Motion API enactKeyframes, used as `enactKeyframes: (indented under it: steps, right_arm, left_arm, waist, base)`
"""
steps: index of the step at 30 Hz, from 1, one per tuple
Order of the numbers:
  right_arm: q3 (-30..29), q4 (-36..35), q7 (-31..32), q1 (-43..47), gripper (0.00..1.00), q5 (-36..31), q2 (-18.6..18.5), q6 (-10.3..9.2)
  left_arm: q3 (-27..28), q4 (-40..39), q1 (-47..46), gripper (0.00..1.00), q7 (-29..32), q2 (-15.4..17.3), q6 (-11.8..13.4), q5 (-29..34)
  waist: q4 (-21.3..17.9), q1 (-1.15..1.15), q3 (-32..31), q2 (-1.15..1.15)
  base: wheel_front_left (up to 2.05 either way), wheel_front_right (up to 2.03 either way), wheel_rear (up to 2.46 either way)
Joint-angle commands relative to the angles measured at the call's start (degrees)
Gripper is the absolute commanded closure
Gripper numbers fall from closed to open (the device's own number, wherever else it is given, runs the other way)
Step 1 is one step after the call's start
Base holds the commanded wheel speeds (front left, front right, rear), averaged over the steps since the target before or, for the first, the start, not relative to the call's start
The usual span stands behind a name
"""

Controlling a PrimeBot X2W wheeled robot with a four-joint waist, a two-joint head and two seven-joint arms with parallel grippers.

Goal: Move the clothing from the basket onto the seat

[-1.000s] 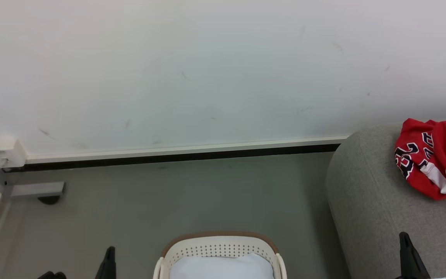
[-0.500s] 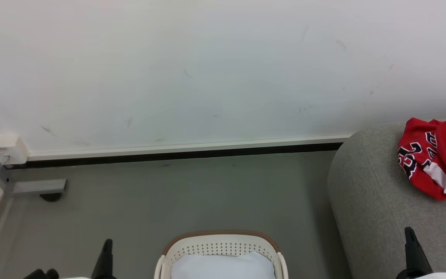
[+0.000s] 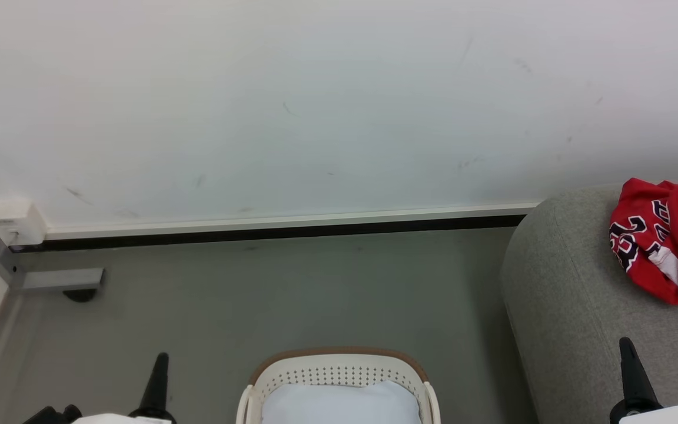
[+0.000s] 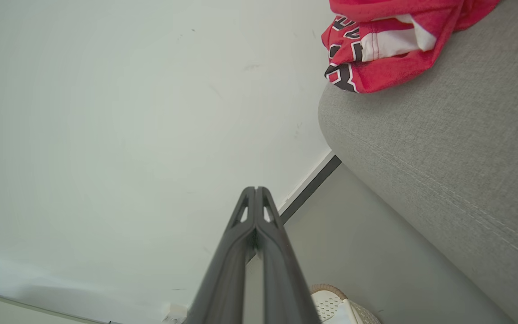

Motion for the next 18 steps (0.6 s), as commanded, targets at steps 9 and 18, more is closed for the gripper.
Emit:
enactKeyframes:
  steps: [9, 18]
  right_arm:
    - [-0.7, -1.2, 1.5, -1.6, 1.0, 6.8, -0.6, -0.07]
    - [-1.1, -1.5, 2.8, -1.8, 1.0, 11.9, -0.7, -0.08]
  left_arm:
    - [1.2, -1.0, -1.7, 1.0, 1.6, -0.1, -1.0, -6.1]
    - [2.0, -1.3, -2.2, 1.0, 2.8, -0.2, -1.5, -10.8]
  waist:
    - [0.3, 0.0, 0.3, 0.0]
    - [0.6, 0.0, 0.5, 0.0]
  base:
    - [0.0, 0.0, 0.0]
    - [0.0, 0.0, 0.0]
